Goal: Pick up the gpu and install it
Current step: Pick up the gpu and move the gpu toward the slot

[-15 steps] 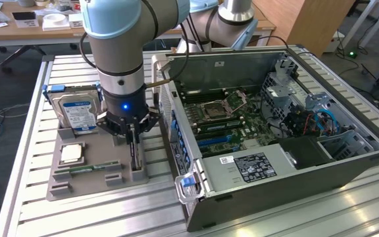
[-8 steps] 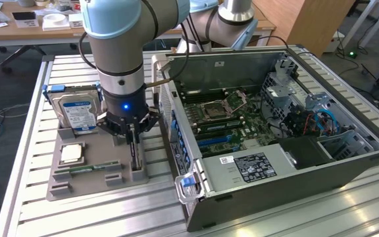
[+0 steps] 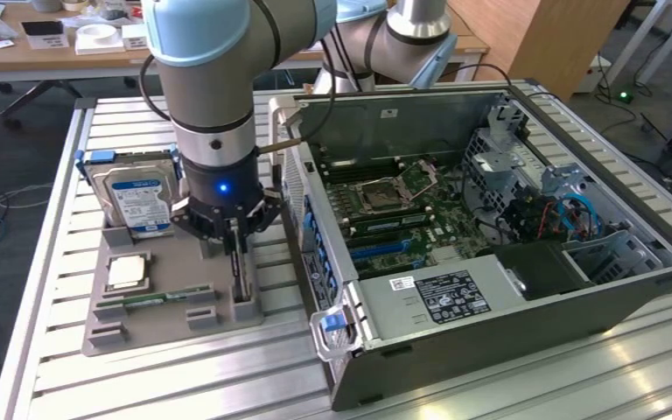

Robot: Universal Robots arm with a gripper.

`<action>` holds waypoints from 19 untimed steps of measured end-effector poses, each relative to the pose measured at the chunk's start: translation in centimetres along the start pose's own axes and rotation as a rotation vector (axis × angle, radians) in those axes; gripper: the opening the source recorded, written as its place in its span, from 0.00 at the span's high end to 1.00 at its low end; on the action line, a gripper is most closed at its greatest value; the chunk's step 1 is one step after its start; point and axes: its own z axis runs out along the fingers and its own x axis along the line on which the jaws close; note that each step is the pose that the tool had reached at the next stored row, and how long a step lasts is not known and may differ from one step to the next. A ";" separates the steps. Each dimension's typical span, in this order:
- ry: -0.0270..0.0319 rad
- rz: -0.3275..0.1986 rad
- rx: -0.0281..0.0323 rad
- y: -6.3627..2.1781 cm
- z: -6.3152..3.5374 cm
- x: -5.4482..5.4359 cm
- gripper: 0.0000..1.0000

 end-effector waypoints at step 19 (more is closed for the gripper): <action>0.0000 0.000 0.0014 0.28 -7.32 -0.2 0.74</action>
